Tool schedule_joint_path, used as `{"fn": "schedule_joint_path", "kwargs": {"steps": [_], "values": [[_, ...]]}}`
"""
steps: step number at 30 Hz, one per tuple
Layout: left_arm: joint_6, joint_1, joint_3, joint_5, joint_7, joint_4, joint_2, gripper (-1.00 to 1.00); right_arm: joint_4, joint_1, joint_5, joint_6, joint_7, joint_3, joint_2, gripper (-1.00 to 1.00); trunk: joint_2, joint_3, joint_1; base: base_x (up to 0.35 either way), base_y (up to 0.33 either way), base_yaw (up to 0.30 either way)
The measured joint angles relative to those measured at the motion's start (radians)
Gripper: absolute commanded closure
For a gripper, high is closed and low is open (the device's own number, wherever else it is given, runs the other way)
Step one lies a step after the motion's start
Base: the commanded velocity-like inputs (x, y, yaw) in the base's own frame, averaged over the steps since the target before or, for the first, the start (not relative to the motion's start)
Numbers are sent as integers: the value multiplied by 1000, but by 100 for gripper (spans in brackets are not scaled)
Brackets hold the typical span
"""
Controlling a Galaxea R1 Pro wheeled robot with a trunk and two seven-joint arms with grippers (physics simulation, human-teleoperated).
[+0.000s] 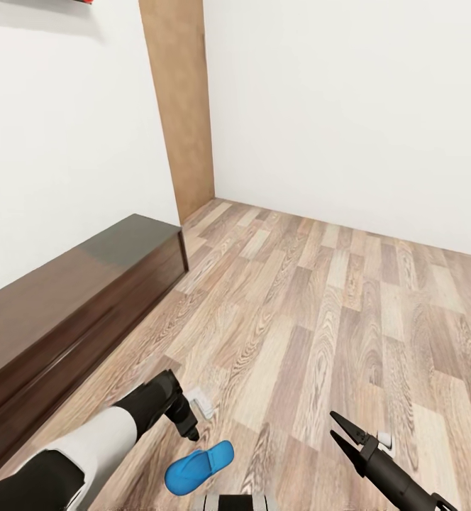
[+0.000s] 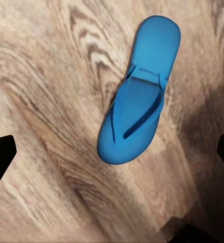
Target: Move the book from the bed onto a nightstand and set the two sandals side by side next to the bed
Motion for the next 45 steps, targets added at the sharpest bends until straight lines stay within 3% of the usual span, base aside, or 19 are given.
{"fn": "schedule_joint_path", "kwargs": {"steps": [12, 38, 45], "values": [[-9, 0, 20, 0, 21, 0, 0, -100, 0, 0, 0, 0, 0, 1, 1, -100, -3, -46, 5, 0, 0, 0], [-11, 0, 23, 0, 26, -3, 3, -100, 0, 0, 1, -2, 1, 1, 2, -100, -9, -147, 17, 0, 0, 0], [-14, 0, 23, 0, 26, -5, 4, -100, 0, 0, -1, -2, 1, 1, 3, -100, -9, -147, 17, 0, 0, 0]]}}
